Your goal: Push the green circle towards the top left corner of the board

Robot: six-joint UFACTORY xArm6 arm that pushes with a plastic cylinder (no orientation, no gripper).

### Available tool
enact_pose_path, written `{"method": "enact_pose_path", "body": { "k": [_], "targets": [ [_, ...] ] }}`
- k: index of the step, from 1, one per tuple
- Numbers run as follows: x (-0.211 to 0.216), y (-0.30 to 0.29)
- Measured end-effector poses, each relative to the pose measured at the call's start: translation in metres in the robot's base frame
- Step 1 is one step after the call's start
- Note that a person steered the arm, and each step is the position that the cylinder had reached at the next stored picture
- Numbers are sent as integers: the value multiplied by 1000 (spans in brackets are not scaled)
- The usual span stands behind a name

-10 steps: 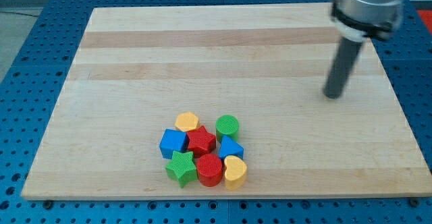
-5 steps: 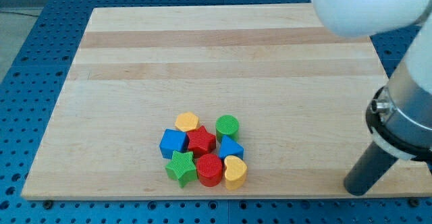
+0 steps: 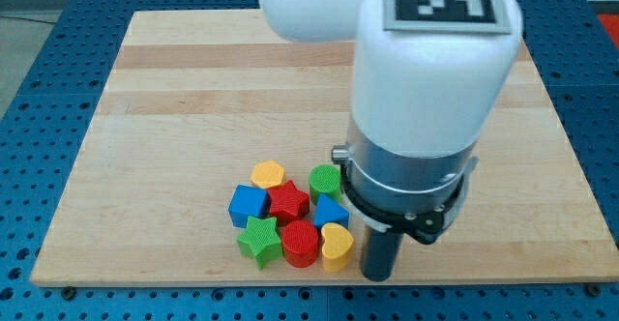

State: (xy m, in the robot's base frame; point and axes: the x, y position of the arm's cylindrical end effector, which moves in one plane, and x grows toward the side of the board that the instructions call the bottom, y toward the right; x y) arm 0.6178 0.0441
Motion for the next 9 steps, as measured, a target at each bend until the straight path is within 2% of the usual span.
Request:
{"method": "enact_pose_path", "body": {
  "k": [2,5,9],
  "targets": [
    [-8,-22],
    [-30,-23],
    [-80,-26]
  ]
}}
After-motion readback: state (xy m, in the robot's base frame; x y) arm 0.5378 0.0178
